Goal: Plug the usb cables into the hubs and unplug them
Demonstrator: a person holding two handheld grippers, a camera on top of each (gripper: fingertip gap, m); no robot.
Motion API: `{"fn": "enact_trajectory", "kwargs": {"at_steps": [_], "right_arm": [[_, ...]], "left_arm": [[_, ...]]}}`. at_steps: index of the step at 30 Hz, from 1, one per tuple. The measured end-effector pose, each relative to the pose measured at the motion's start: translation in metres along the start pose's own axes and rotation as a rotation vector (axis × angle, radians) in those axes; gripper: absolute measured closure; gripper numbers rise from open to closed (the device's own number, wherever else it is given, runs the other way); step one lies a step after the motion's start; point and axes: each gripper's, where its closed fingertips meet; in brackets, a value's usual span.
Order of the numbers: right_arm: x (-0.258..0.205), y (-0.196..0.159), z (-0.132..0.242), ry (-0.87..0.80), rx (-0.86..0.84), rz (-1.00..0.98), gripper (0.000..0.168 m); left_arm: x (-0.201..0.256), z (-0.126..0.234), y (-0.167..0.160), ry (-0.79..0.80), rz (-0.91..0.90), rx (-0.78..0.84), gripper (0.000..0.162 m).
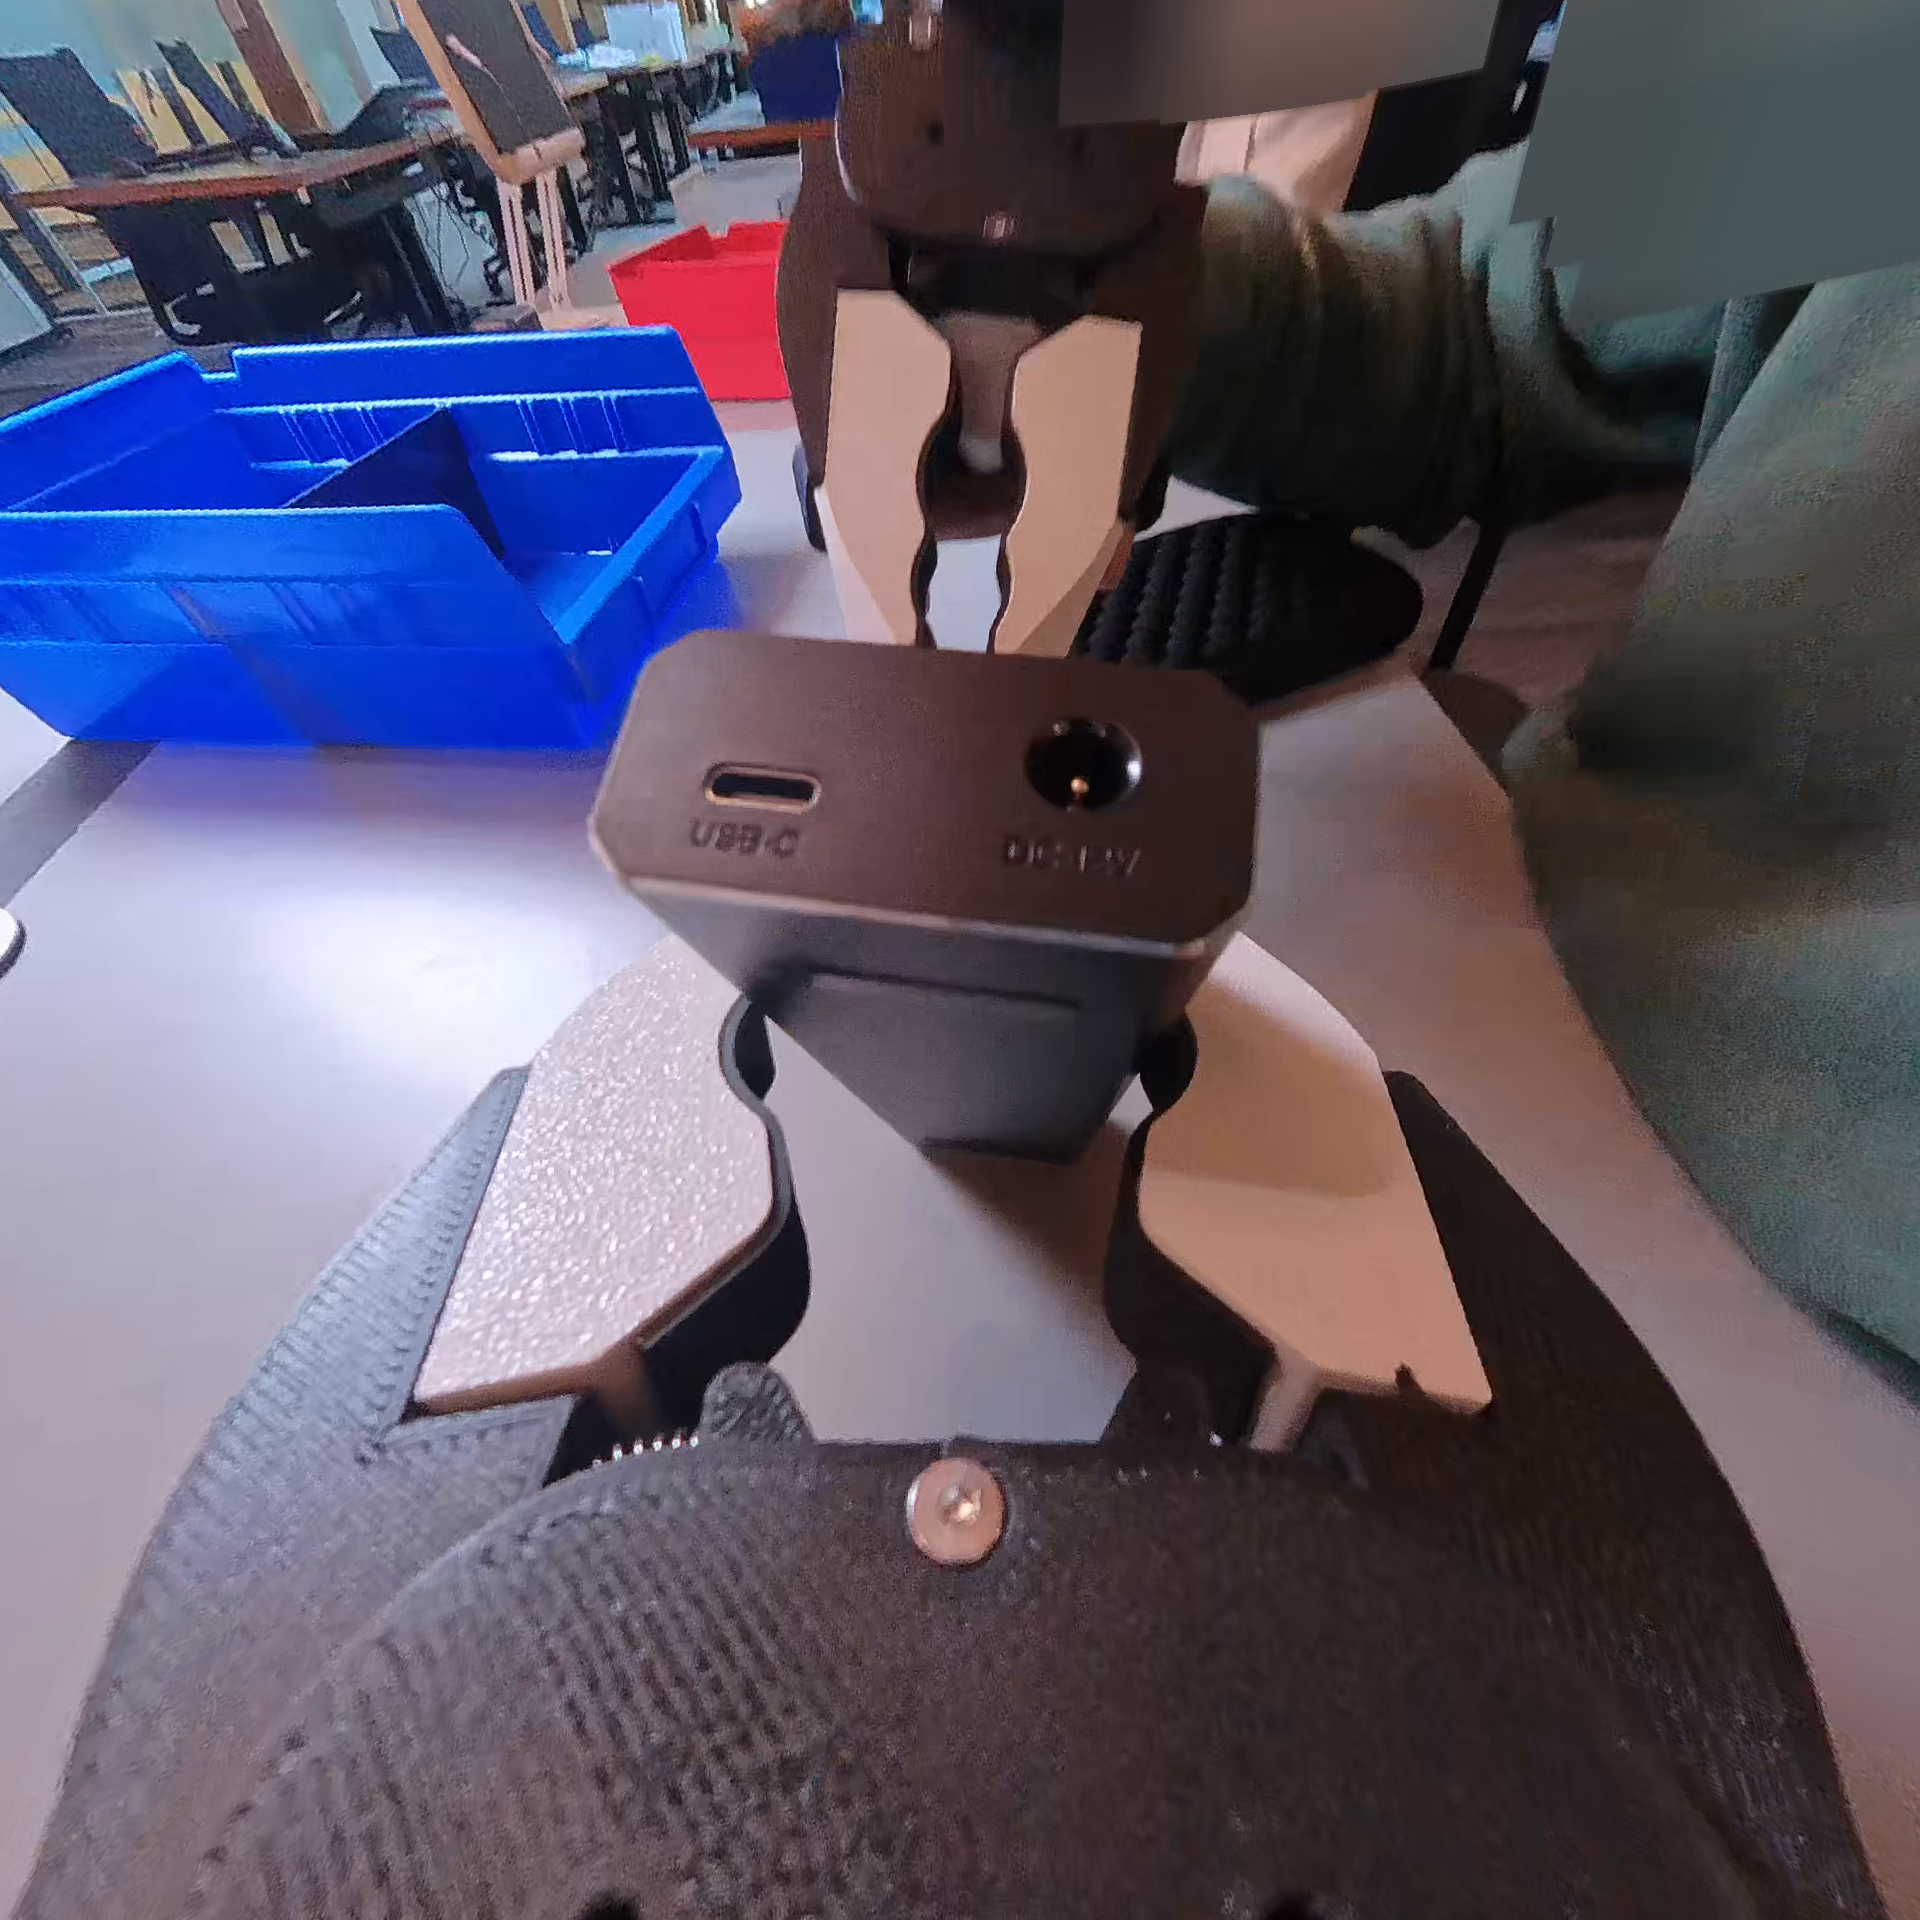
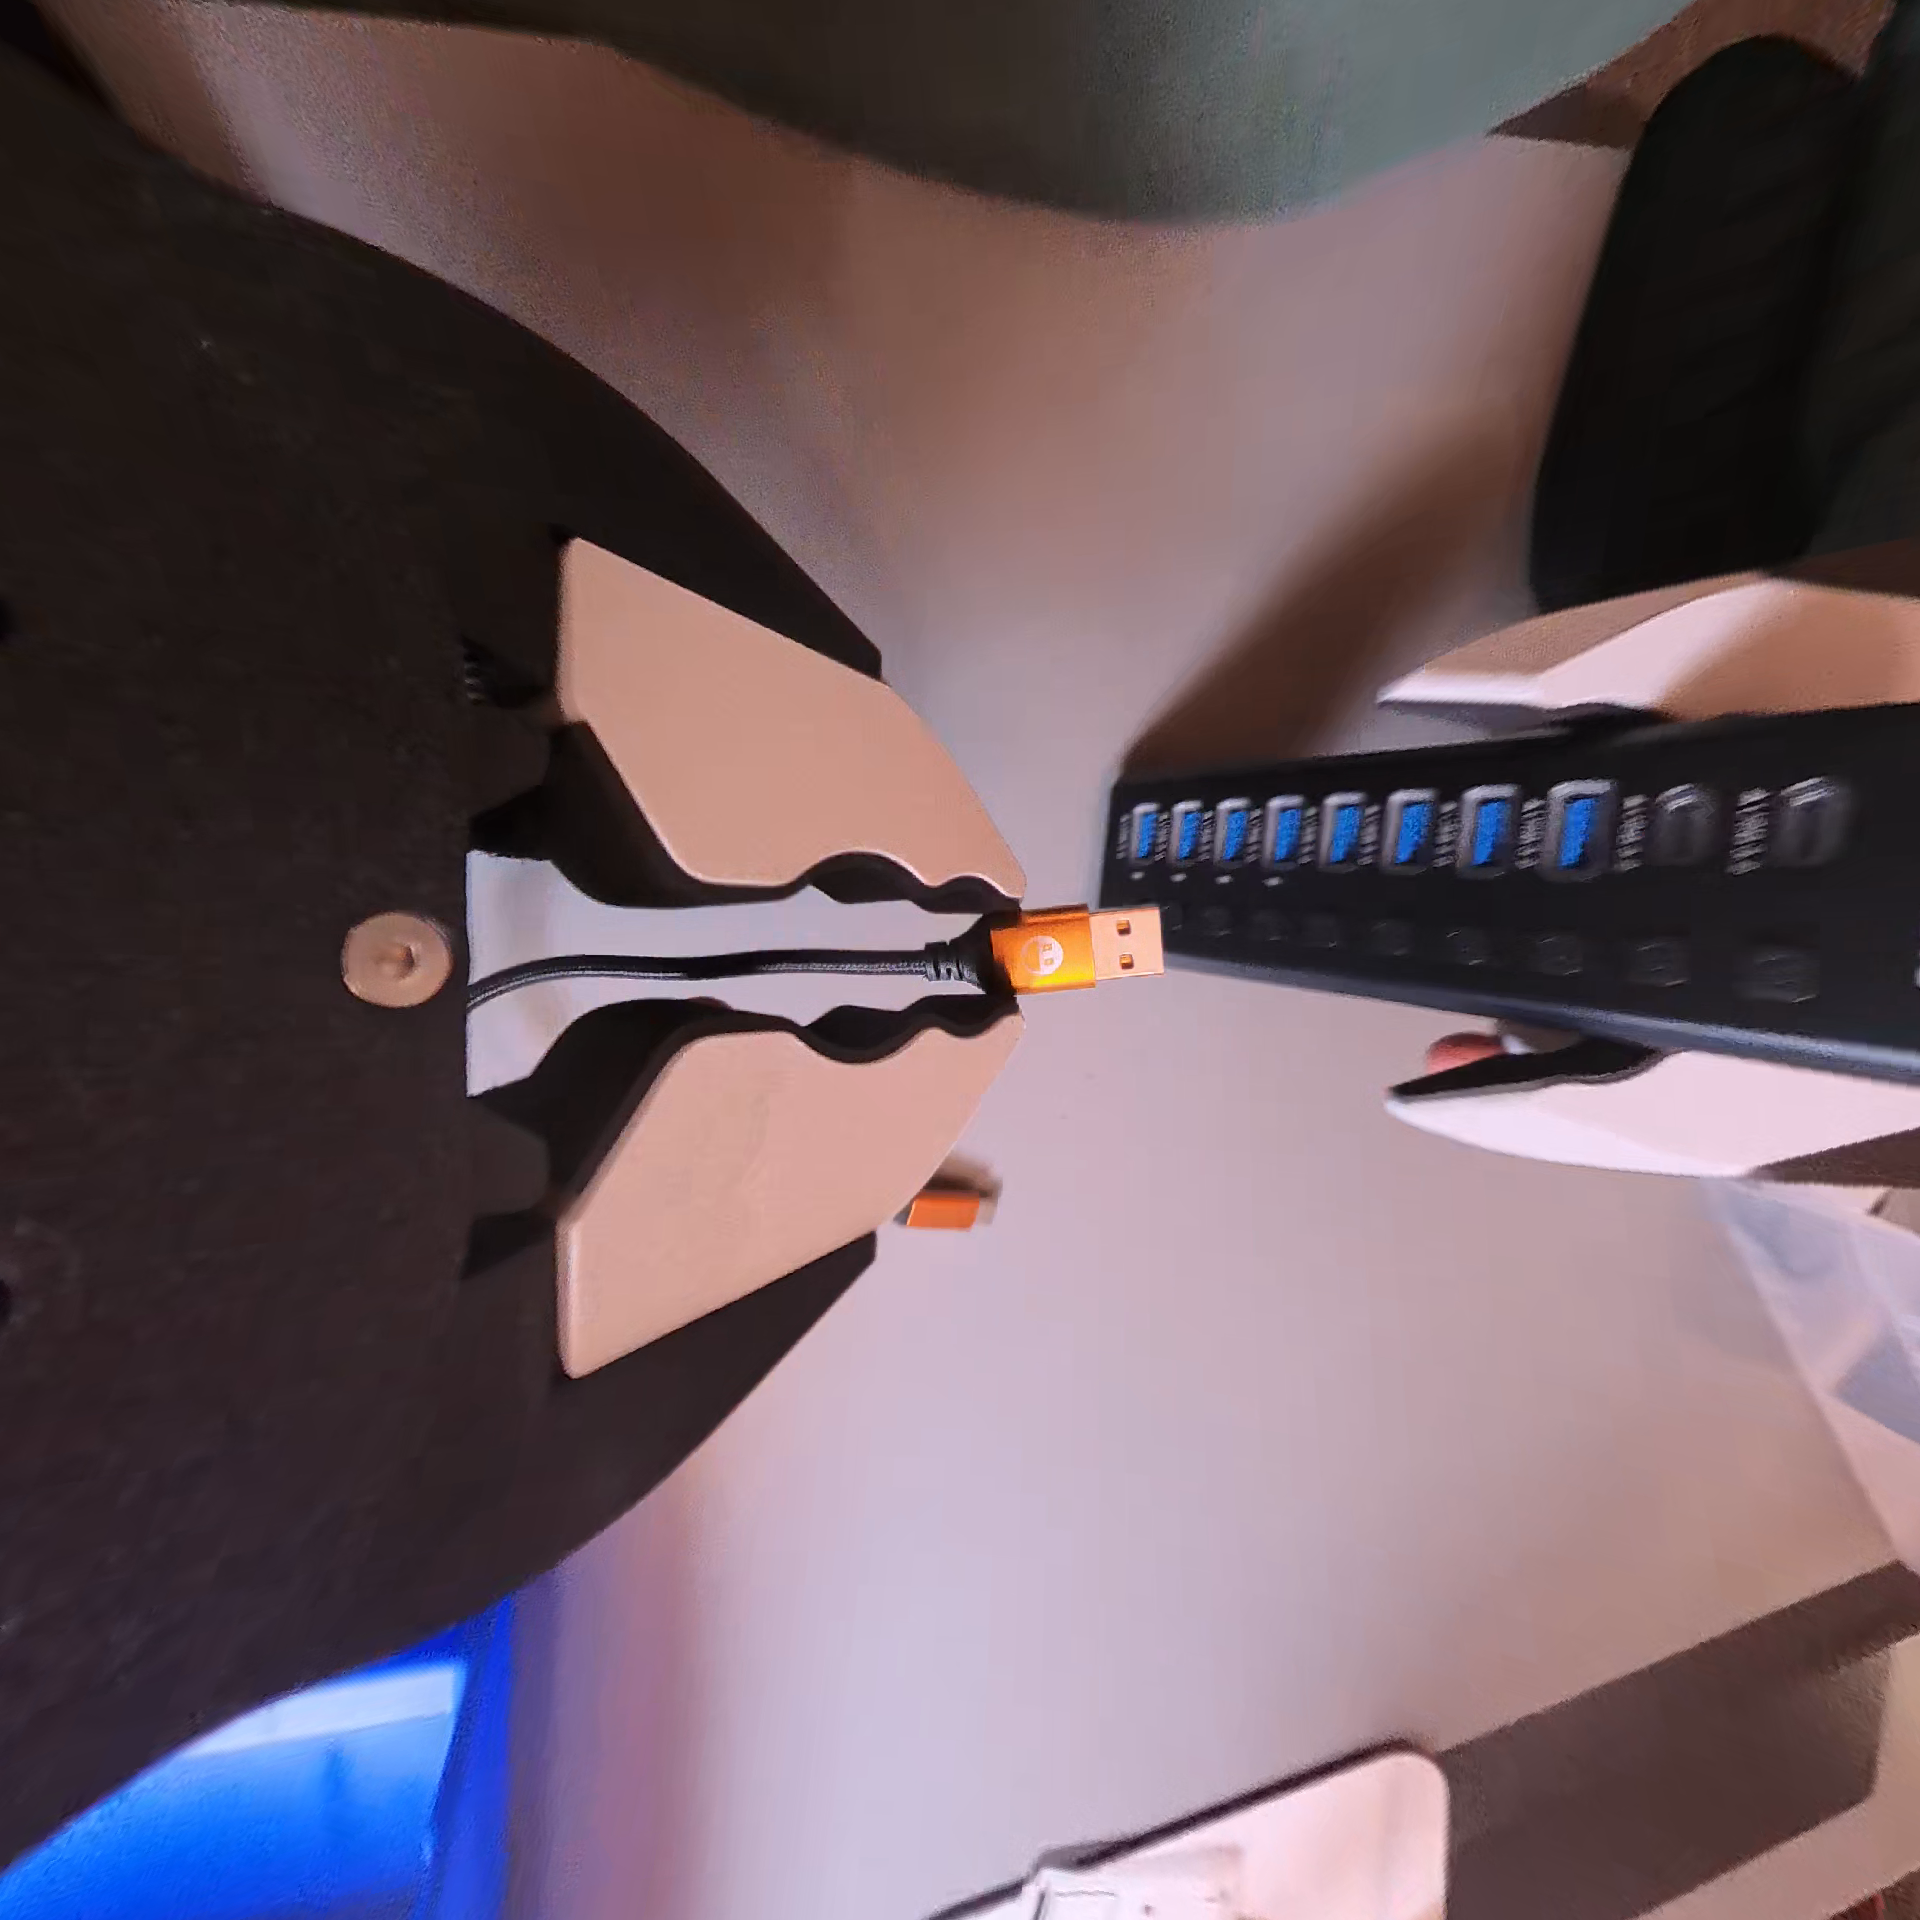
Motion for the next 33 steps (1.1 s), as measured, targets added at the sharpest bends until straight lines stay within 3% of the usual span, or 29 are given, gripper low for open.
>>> {"fn": "enact_trajectory", "kwargs": {"at_steps": [6,13,15,23,33], "right_arm": [[-0.016,0.042,-0.005,0.027,0.077,0.073,0.153],[-0.038,0.079,0.031,0.319,0.558,-0.009,0.153],[-0.038,0.08,0.038,0.346,0.612,-0.04,0.153],[-0.035,0.071,0.027,0.285,0.521,-0.036,0.153],[-0.027,0.07,0.005,0.051,0.26,-0.028,0.153]], "left_arm": [[0.005,-0.006,0.004,0.031,-0.008,-0.028,0.092],[0.014,-0.006,0.021,-0.027,0.098,0.055,0.092],[0.017,-0.004,0.028,-0.047,0.116,0.091,0.092],[0.019,0.001,0.036,-0.08,0.14,0.153,0.092],[0.017,0.001,0.037,-0.085,0.166,0.175,0.092]]}}
Point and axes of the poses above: each gripper's, where its closed fingertips meet, z back along the fingers, y out of its top, x = y × z across the jaws, and after that the axes turned 4 degrees about y, right-handed
